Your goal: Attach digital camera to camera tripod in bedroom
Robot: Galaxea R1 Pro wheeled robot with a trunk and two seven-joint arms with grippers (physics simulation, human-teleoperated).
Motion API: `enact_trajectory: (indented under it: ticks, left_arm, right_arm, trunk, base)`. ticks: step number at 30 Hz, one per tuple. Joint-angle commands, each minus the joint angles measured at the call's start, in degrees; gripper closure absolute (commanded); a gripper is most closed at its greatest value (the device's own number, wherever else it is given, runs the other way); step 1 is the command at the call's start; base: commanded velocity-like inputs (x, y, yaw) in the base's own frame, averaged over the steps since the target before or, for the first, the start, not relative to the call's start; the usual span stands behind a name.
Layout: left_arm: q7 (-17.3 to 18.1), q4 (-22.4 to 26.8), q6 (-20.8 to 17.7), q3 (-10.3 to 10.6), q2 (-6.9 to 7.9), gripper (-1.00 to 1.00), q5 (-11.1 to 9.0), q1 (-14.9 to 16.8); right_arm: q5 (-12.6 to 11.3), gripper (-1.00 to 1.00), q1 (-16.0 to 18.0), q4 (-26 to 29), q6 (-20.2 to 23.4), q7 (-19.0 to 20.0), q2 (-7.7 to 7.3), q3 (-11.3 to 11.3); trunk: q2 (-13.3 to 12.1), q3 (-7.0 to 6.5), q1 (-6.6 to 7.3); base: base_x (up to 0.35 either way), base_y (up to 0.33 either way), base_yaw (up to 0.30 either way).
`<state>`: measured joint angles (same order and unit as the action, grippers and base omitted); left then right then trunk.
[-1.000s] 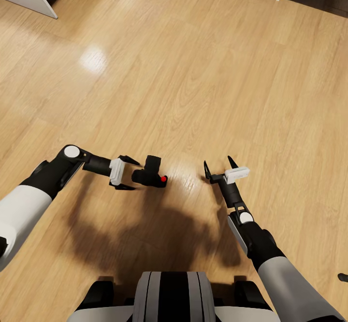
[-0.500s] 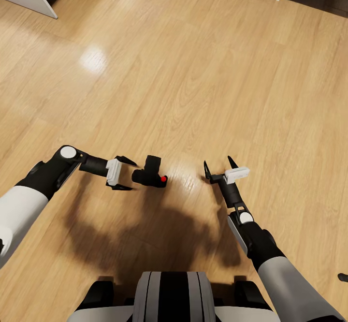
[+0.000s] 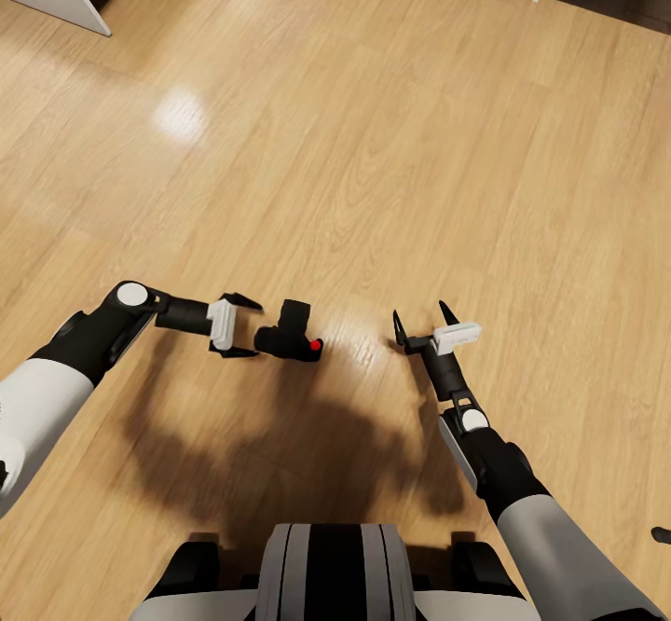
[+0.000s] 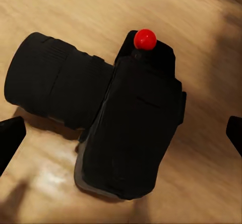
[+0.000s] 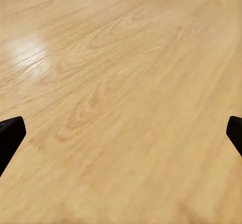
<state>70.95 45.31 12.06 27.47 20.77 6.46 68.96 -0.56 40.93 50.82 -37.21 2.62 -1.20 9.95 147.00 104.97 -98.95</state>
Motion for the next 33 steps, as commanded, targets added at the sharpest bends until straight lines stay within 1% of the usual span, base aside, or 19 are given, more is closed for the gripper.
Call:
enact_trajectory:
  ticks: [1, 4, 7, 8, 12, 13, 20, 21, 23, 27, 33]
  left_arm:
    - [-0.29, 0.05, 0.56, 0.12, 0.02, -1.0, 0.21, 0.03]
    - [-1.29, 0.05, 0.58, 0.25, -0.1, -1.0, 0.21, 0.03]
    - [-2.18, 0.04, 0.58, 0.96, -0.19, -1.0, 0.21, 0.03]
    - [-2.89, 0.04, 0.59, 1.81, -0.23, -1.0, 0.21, 0.03]
    - [-4.79, 0.04, 0.59, 4.08, -0.26, -1.0, 0.21, 0.03]
    - [-5.94, 0.04, 0.57, 5.24, -0.25, -1.0, 0.21, 0.03]
    - [-9.88, -0.02, 0.53, 8.69, -0.21, -1.0, 0.27, 0.03]
    - [-10.54, -0.03, 0.52, 9.57, -0.17, -1.0, 0.28, 0.03]
    - [-10.96, -0.03, 0.51, 10.37, -0.15, -1.0, 0.29, 0.03]
    - [-11.41, -0.04, 0.51, 11.47, -0.13, -1.0, 0.3, 0.03]
    - [-11.68, -0.04, 0.5, 12.2, -0.02, -1.0, 0.3, 0.03]
  right_arm:
    - [-0.08, -1.0, 0.02, -0.02, -0.15, 0.11, -0.03, 0.07]
    - [-0.1, -1.0, 0.02, -0.01, -0.18, 0.11, -0.03, 0.07]
    - [-0.1, -1.0, 0.02, -0.02, -0.21, 0.11, -0.03, 0.07]
    - [-0.1, -1.0, 0.02, 0.0, -0.22, 0.11, -0.03, 0.07]
    - [-0.07, -1.0, 0.02, 0.0, -0.23, 0.11, -0.04, 0.07]
    - [-0.08, -1.0, 0.02, 0.01, -0.23, 0.11, -0.04, 0.07]
    - [-0.07, -1.0, 0.02, -0.01, -0.23, 0.11, -0.05, 0.07]
    - [-0.08, -1.0, 0.02, 0.0, -0.23, 0.11, -0.05, 0.07]
    - [-0.09, -1.0, 0.02, -0.01, -0.25, 0.11, -0.04, 0.07]
    - [-0.1, -1.0, 0.02, -0.02, -0.28, 0.11, -0.04, 0.07]
    - [-0.12, -1.0, 0.02, -0.02, -0.39, 0.11, -0.03, 0.07]
  trunk:
    - [0.01, 0.03, 0.01]
    - [0.01, 0.03, 0.01]
    - [0.01, 0.03, 0.01]
    - [0.01, 0.03, 0.01]
    - [0.01, 0.03, 0.01]
    - [0.01, 0.03, 0.01]
    - [0.01, 0.03, 0.01]
    - [0.01, 0.03, 0.01]
    - [0.01, 0.03, 0.01]
    - [0.01, 0.03, 0.01]
    - [0.01, 0.03, 0.01]
  base:
    - [0.0, 0.0, 0.0]
    - [0.0, 0.0, 0.0]
    - [0.0, 0.0, 0.0]
    - [0.0, 0.0, 0.0]
    - [0.0, 0.0, 0.0]
    - [0.0, 0.0, 0.0]
    - [0.0, 0.0, 0.0]
    - [0.0, 0.0, 0.0]
    - [0.0, 0.0, 0.0]
    - [0.0, 0.0, 0.0]
    - [0.0, 0.0, 0.0]
